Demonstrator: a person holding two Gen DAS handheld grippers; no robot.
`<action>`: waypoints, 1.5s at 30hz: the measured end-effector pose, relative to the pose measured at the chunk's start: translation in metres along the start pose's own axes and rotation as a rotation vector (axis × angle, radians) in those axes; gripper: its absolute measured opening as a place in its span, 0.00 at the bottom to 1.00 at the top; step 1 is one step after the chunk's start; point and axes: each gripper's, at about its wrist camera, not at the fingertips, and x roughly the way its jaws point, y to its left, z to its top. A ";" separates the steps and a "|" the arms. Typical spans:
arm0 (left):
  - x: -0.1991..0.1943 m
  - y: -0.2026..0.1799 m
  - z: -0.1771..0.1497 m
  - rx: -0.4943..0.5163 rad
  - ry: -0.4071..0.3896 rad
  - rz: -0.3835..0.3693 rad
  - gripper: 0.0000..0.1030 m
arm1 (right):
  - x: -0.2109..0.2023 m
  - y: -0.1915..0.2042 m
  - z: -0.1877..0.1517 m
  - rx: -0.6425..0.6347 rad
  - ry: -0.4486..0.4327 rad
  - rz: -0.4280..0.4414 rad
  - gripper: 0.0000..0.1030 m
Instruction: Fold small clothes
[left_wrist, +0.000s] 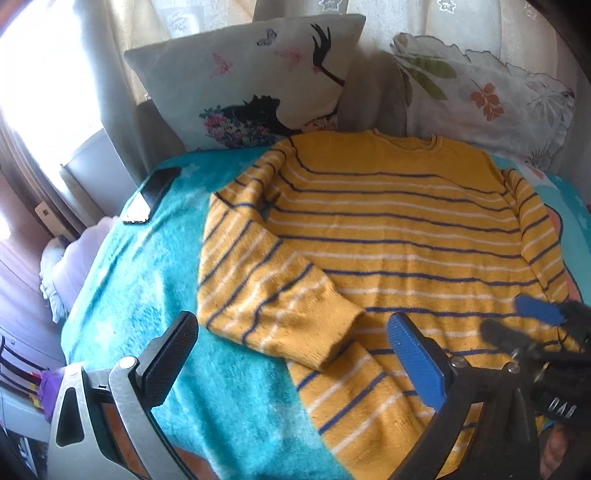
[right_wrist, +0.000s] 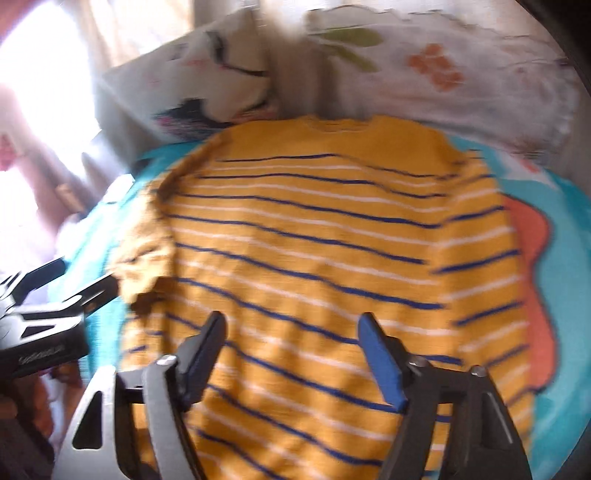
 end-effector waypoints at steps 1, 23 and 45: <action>0.000 0.003 0.006 0.012 -0.006 0.005 0.99 | 0.006 0.009 0.002 -0.010 0.011 0.055 0.67; 0.012 0.178 0.123 -0.034 -0.100 0.091 0.99 | 0.123 0.219 0.030 -0.320 0.165 0.369 0.10; 0.025 0.121 0.112 0.026 -0.119 -0.112 0.99 | 0.078 0.088 -0.006 -0.006 0.184 0.191 0.37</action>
